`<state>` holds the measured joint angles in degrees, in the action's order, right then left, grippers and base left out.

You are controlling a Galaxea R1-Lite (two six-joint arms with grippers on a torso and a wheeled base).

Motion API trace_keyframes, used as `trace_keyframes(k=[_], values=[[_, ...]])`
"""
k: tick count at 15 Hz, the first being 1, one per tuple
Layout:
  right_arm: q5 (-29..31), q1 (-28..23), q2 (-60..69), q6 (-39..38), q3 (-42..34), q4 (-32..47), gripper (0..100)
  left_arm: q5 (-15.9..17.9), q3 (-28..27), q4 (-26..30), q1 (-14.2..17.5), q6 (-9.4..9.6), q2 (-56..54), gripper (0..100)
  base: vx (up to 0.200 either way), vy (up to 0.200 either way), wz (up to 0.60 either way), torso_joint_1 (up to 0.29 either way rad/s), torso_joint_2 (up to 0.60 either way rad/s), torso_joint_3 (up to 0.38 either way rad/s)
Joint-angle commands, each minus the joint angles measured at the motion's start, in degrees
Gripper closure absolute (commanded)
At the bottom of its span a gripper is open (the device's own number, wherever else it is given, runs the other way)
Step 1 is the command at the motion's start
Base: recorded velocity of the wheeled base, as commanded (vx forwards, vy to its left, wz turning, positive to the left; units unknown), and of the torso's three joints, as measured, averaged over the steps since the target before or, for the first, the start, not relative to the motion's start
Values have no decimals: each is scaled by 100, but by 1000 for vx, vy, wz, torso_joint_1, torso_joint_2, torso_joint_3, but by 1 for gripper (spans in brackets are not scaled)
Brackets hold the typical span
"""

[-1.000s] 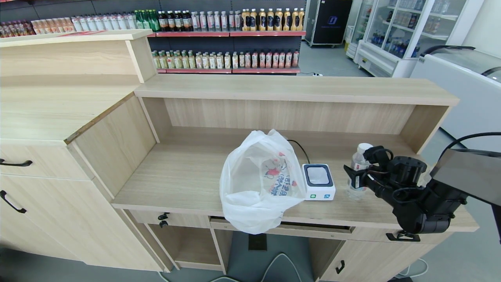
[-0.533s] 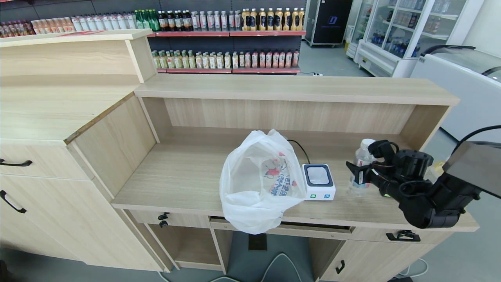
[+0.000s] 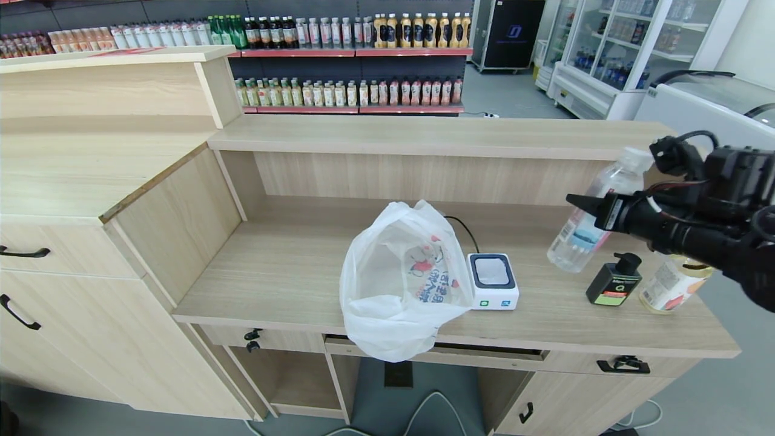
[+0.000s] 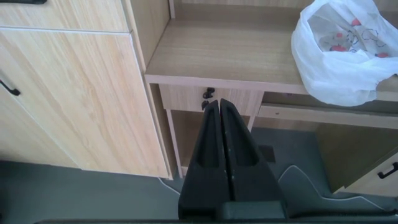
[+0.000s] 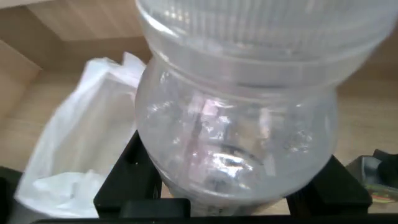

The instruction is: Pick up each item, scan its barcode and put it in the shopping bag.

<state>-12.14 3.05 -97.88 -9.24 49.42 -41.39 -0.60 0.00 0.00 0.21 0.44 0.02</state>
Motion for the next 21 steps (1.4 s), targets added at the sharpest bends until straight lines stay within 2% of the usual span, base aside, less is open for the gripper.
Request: trace_keyframes(k=[1, 3, 6, 9, 14, 17, 19, 21], values=[[-157, 346, 1157, -412, -301, 298, 100, -2, 0, 0, 6, 0, -2, 100, 0, 0, 0, 0, 0, 0], [-157, 1031, 1561, -1045, -416, 342, 100, -2, 0, 0, 6, 0, -2, 100, 0, 0, 0, 0, 0, 0], [-201, 1620, 1825, -1220, -530, 359, 100, -2, 0, 0, 6, 0, -2, 100, 0, 0, 0, 0, 0, 0], [-869, 2016, 2168, -1361, -565, 606, 100, -2, 0, 0, 6, 0, -2, 100, 0, 0, 0, 0, 0, 0], [-1862, 2147, 2405, -1370, -477, 869, 100, -2, 0, 0, 6, 0, -2, 100, 0, 0, 0, 0, 0, 0], [-2257, 2156, 2440, -1818, -187, 887, 100, -2, 0, 0, 6, 0, -2, 100, 0, 0, 0, 0, 0, 0], [-2882, 2244, 2677, -2363, 103, 1168, 100, -2, 0, 0, 6, 0, -2, 100, 0, 0, 0, 0, 0, 0], [-3057, 2279, 2792, -2363, 94, 1344, 100, -2, 0, 0, 6, 0, -2, 100, 0, 0, 0, 0, 0, 0]])
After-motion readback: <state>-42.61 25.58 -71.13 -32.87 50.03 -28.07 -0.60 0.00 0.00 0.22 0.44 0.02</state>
